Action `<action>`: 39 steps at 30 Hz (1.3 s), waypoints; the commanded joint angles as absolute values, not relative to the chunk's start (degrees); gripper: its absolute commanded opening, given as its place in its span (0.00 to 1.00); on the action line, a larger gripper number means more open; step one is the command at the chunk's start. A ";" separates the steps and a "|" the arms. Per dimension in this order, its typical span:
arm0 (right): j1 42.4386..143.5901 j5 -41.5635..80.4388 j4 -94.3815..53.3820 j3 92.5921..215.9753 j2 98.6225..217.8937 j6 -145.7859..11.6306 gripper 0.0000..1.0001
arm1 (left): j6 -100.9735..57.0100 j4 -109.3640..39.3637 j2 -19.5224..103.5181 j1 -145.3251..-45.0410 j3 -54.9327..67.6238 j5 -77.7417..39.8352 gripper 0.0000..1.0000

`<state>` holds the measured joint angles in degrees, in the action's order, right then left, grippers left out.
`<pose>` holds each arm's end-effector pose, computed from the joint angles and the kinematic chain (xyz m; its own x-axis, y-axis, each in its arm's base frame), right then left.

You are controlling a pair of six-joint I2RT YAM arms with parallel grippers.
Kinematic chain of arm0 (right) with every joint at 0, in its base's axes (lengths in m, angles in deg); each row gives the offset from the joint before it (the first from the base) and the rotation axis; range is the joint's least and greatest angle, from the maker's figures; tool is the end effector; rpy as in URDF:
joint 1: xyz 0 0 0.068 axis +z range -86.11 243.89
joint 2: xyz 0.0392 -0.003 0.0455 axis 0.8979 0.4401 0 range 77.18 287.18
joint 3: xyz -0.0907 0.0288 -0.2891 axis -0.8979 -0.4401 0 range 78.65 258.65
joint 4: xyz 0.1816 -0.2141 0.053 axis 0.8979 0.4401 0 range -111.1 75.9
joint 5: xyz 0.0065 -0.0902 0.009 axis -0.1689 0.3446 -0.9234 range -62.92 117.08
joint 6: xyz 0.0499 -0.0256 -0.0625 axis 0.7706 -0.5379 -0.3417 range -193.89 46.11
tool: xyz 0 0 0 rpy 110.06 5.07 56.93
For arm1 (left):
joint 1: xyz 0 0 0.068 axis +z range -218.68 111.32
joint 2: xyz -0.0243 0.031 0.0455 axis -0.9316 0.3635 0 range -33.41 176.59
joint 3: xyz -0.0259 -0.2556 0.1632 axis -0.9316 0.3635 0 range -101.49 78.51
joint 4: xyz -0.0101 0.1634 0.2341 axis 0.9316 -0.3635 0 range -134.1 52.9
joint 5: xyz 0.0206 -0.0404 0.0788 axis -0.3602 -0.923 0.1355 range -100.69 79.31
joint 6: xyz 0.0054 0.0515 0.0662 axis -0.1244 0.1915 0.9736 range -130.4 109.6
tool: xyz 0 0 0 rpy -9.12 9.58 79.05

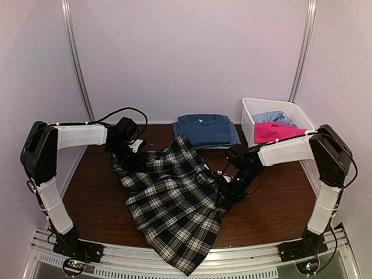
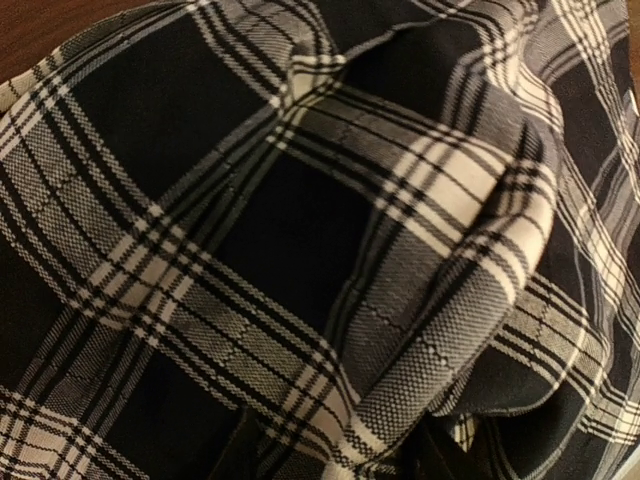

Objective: Fold and stack the mixed laundry pile
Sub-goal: Move the flattened skirt to the center of the board.

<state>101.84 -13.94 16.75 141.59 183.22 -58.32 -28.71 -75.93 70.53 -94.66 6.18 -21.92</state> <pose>0.2548 0.2601 0.1294 -0.8966 -0.4424 0.0224 -0.3164 0.6749 0.6666 0.3555 -0.1891 0.1728 -0.9575 0.1237 -0.2604 0.1974 0.9396 -0.2794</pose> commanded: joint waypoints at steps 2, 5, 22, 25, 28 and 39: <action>108.42 -19.45 18.17 137.99 182.81 -60.91 0.44 | -27.88 -77.26 77.24 -91.99 2.34 -16.34 0.53; 113.63 -23.41 21.57 139.00 182.50 -62.68 0.44 | -25.93 -79.62 81.71 -91.54 -3.60 -16.24 0.53; 98.84 -18.53 10.13 143.70 169.87 -54.74 0.60 | -23.27 -76.50 76.01 -97.55 -17.39 -24.50 0.56; 98.55 -17.41 12.28 147.31 176.68 -58.11 0.54 | -24.48 -76.59 76.36 -99.17 -16.13 -25.72 0.56; 98.56 -17.40 12.04 148.82 181.36 -59.43 0.49 | -26.22 -75.97 76.99 -101.26 -12.62 -26.29 0.56; 101.82 -19.59 5.86 129.71 180.09 -56.55 0.31 | -30.19 -69.44 84.10 -106.91 -3.56 -26.78 0.47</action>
